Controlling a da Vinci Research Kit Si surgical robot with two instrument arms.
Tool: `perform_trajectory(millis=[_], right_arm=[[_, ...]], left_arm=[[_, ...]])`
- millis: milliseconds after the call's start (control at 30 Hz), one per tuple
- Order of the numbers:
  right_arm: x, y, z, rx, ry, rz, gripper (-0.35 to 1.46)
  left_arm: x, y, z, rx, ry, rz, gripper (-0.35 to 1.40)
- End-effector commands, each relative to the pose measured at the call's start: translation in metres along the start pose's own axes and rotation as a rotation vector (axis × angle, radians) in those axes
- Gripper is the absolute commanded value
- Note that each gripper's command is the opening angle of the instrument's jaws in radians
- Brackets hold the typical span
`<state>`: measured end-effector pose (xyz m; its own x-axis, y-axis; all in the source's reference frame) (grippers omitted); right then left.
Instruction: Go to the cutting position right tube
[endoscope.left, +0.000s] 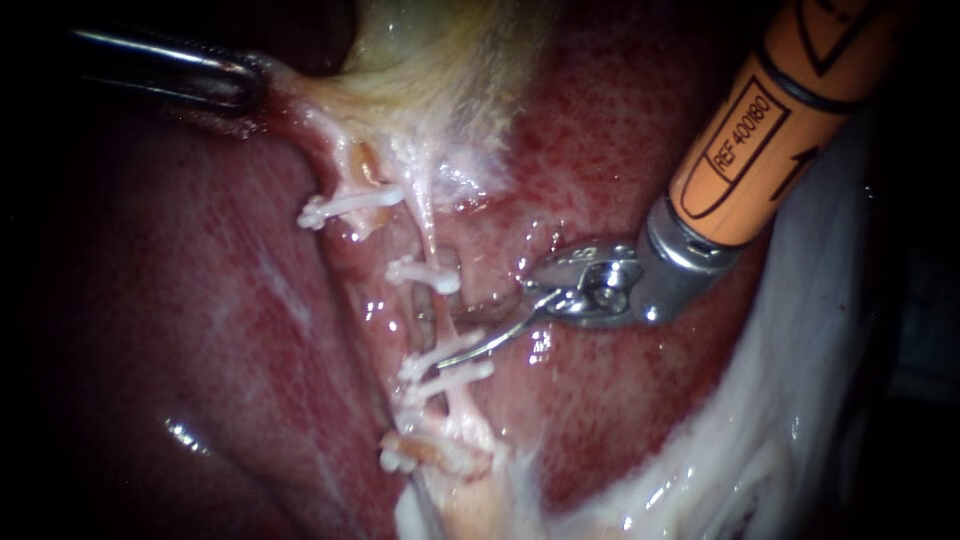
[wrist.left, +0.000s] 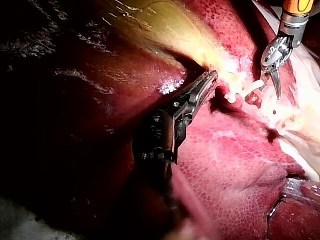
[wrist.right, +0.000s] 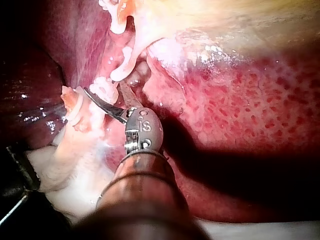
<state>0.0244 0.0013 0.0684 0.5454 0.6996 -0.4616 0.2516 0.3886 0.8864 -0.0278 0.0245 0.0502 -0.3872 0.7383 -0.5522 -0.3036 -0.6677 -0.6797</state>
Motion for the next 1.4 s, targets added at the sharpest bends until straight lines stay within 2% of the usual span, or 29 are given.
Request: perform_trajectory(millis=[33,233,367,700,1000,1167,1300,1400], right_arm=[[0.0002,-0.0002,0.0001,0.019,0.01,-0.005,1.37],[0.0011,-0.0008,0.0009,0.094,0.068,-0.015,1.35],[0.0018,-0.001,0.0013,0.12,0.099,-0.009,1.33],[0.0034,-0.0008,0.0033,0.114,0.104,0.0,1.28],[0.0048,-0.0007,0.0054,0.073,0.133,0.027,1.22],[0.0051,-0.0008,0.0058,0.076,0.142,0.028,1.23],[0.0053,-0.0012,0.0059,0.091,0.162,0.028,1.32],[0.0058,-0.0022,0.0058,0.103,0.172,0.03,1.32]], left_arm=[[0.0,0.0,0.0,0.0,0.0,0.0,-0.35],[0.0,0.0,0.0,0.0,0.0,0.0,-0.35],[0.0,0.0,0.0001,0.001,0.0,0.0,-0.35],[0.0,-0.0001,0.0002,0.001,0.0,0.0,-0.35],[0.0,0.0,0.0004,0.002,0.0,0.0,-0.35],[0.0,0.0,0.0004,0.002,0.0,0.0,-0.35],[0.0,0.0,0.0004,0.002,0.0,0.0,-0.35],[0.0,0.0,0.0003,0.002,0.0,0.0,-0.35]])
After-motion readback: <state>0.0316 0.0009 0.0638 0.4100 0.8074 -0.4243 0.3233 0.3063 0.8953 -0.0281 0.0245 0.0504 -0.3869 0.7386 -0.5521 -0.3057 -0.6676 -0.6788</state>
